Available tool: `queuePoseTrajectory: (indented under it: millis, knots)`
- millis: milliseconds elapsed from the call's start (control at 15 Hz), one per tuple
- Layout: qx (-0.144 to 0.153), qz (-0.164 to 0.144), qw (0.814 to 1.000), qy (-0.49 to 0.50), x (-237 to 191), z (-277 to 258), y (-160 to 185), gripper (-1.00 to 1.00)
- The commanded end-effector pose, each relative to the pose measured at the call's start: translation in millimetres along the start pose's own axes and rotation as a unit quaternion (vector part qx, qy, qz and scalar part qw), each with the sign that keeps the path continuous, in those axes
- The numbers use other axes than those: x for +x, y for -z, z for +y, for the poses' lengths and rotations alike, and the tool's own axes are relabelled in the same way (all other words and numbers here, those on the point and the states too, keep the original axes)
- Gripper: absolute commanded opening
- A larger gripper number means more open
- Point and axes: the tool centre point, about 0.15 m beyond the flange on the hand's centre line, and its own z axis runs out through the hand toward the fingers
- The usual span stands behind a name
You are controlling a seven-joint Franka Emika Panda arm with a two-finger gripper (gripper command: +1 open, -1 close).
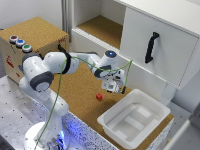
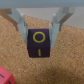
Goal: Place the purple block on the table
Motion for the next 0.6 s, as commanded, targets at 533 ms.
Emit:
queuePoseTrajectory:
  millis: [533]
  knots:
    - [0.081, -0.024, 0.984, -0.156, 81, 56, -58, -1.00]
